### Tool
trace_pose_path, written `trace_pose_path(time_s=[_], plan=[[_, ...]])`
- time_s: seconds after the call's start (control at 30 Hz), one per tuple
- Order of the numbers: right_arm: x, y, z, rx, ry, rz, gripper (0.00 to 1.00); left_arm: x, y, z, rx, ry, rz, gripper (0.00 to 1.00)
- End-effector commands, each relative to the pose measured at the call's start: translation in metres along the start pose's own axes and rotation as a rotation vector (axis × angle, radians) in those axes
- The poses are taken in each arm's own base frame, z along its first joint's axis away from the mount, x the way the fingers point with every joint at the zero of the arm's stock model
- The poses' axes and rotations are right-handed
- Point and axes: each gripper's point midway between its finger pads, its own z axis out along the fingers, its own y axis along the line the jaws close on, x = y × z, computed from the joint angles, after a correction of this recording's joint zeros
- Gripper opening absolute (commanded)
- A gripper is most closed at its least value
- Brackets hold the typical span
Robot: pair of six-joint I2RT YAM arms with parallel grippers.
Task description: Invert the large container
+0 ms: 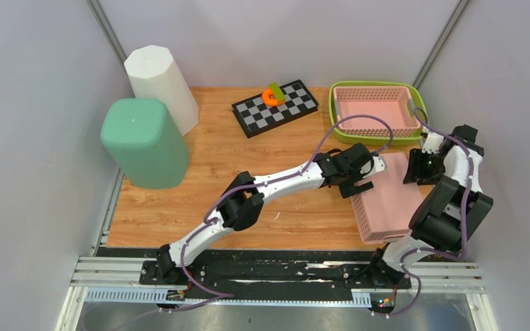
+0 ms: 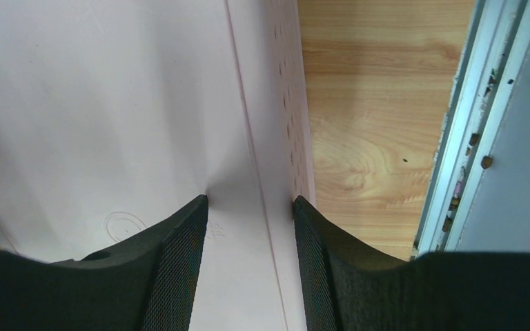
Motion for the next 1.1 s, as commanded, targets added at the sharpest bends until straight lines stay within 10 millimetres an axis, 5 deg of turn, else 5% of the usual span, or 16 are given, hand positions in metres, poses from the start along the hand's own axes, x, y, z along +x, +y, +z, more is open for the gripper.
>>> trace_pose_path(time_s=[0.0,0.3,0.77,1.07], plan=[[0.023,-0.033,0.004,0.089,0.083,0.007,0.51,-0.017,0.01,0.013,-0.099,-0.058,-0.043,1.0],[0.015,-0.045,-0.011,0.156,0.048,-0.004,0.52,-0.051,0.013,0.016,-0.129,-0.166,-0.086,1.0],[0.004,-0.064,-0.015,0.187,0.031,0.018,0.52,-0.061,0.006,0.016,-0.121,-0.194,-0.107,1.0],[-0.022,-0.053,-0.044,0.163,-0.061,0.009,0.52,-0.082,0.025,-0.027,-0.164,-0.22,-0.093,1.0]])
